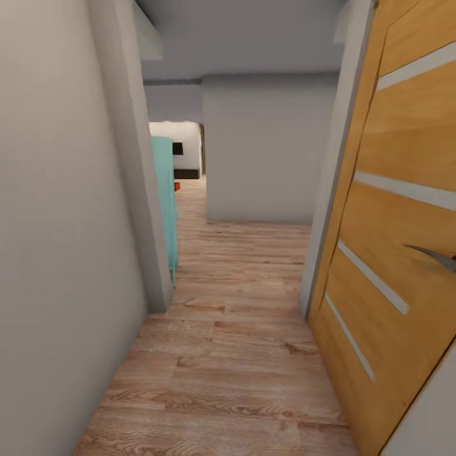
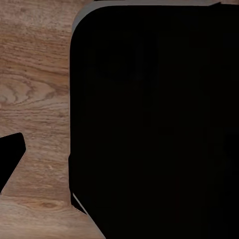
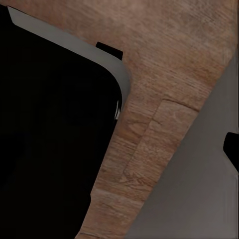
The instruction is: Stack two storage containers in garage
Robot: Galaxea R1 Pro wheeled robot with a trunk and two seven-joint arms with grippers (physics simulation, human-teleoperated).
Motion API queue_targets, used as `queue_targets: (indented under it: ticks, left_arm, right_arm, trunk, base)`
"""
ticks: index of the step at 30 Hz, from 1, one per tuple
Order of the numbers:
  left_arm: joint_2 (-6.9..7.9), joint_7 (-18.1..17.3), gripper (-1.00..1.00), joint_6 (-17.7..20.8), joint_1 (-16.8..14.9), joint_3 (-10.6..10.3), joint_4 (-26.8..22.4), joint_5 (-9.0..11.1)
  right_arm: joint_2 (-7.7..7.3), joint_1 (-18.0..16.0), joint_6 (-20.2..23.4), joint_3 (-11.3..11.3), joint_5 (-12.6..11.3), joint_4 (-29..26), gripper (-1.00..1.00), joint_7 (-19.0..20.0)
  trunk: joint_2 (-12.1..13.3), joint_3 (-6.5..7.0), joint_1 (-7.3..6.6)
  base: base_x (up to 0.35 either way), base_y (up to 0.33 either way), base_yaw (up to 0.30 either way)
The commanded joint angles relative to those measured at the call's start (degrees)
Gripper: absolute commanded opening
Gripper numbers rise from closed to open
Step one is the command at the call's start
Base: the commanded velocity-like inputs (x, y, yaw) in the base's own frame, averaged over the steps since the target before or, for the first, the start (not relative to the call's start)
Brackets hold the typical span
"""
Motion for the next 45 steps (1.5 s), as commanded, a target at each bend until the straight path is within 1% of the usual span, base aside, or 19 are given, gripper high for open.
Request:
queue_targets:
  ticks: [1, 45]
  left_arm:
    - [0.0, 0.02, 1.0, -0.07, -0.01, 0.03, -0.01, 0.35]
    - [0.0, 0.02, 1.0, -0.06, -0.01, 0.03, -0.01, 0.44]
  right_arm:
    - [0.02, -0.04, -0.28, 0.49, -0.49, 0.13, 1.0, -0.05]
    - [0.01, -0.05, -0.28, 0.42, -0.49, 0.11, 1.0, -0.05]
  trunk:
    - [-0.02, -0.05, 0.03]
    - [-0.02, -0.05, 0.03]
  base:
    - [0.305, 0.0, 0.024]
    - [0.321, 0.0, 0.001]
